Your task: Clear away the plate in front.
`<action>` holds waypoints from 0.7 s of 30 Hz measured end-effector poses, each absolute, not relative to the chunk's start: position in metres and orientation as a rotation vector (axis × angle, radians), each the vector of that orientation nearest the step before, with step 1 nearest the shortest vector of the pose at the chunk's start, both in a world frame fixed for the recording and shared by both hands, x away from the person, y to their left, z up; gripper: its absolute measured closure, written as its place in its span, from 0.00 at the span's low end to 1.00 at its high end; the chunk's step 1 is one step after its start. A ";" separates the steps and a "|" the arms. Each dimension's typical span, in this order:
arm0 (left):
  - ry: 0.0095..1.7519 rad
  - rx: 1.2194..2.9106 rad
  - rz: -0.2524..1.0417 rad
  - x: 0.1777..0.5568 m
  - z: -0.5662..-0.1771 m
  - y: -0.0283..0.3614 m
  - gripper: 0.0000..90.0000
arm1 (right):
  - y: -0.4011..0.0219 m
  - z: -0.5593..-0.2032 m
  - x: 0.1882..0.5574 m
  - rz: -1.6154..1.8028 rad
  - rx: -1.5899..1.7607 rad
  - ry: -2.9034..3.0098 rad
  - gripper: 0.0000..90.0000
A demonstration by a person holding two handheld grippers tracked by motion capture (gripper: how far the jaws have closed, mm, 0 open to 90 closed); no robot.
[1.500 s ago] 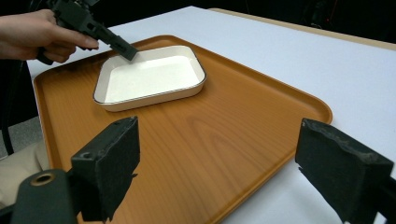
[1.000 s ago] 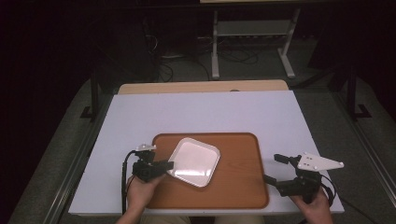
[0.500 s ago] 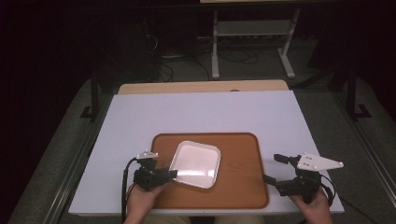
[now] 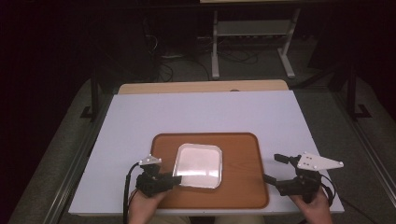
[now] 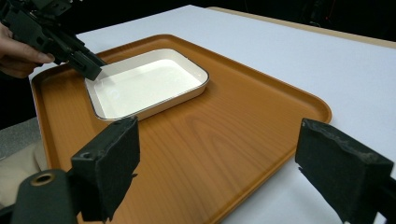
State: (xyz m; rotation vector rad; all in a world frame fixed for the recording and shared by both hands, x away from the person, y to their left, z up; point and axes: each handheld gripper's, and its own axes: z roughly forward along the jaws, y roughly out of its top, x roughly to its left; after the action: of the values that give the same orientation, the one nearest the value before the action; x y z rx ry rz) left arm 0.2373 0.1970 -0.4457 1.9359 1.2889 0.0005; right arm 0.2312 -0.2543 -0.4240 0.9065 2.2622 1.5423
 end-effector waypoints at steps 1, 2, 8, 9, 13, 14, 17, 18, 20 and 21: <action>1.287 1.939 0.001 0.237 -0.446 0.197 0.63 | -0.254 -0.424 0.231 1.543 0.907 2.262 0.15; 1.283 1.944 0.004 0.236 -0.445 0.196 0.63 | -0.254 -0.424 0.231 1.542 0.909 2.263 0.15; 1.273 1.950 0.011 0.234 -0.446 0.196 0.63 | -0.255 -0.424 0.231 1.544 0.912 2.261 0.15; 1.270 1.952 0.013 0.234 -0.446 0.196 0.63 | -0.255 -0.424 0.231 1.544 0.912 2.261 0.15; 1.260 1.958 0.028 0.234 -0.446 0.197 0.64 | -0.254 -0.424 0.232 1.541 0.912 2.262 0.15; 1.257 1.958 0.034 0.234 -0.446 0.198 0.64 | -0.254 -0.424 0.232 1.541 0.912 2.262 0.15; 1.252 1.958 0.043 0.234 -0.445 0.198 0.63 | -0.255 -0.424 0.232 1.542 0.913 2.260 0.15; 1.248 1.957 0.048 0.235 -0.444 0.198 0.63 | -0.255 -0.424 0.232 1.542 0.916 2.260 0.15; 1.242 1.953 0.058 0.235 -0.443 0.199 0.63 | -0.255 -0.424 0.232 1.541 0.917 2.260 0.15; 1.239 1.955 0.069 0.235 -0.441 0.200 0.63 | -0.255 -0.424 0.232 1.541 0.915 2.259 0.15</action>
State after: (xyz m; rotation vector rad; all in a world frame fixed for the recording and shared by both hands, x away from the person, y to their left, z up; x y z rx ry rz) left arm 0.2352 0.1995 -0.4412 1.9553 1.2393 0.0691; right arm 0.2315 -0.2548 -0.4244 0.9155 2.2588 1.5406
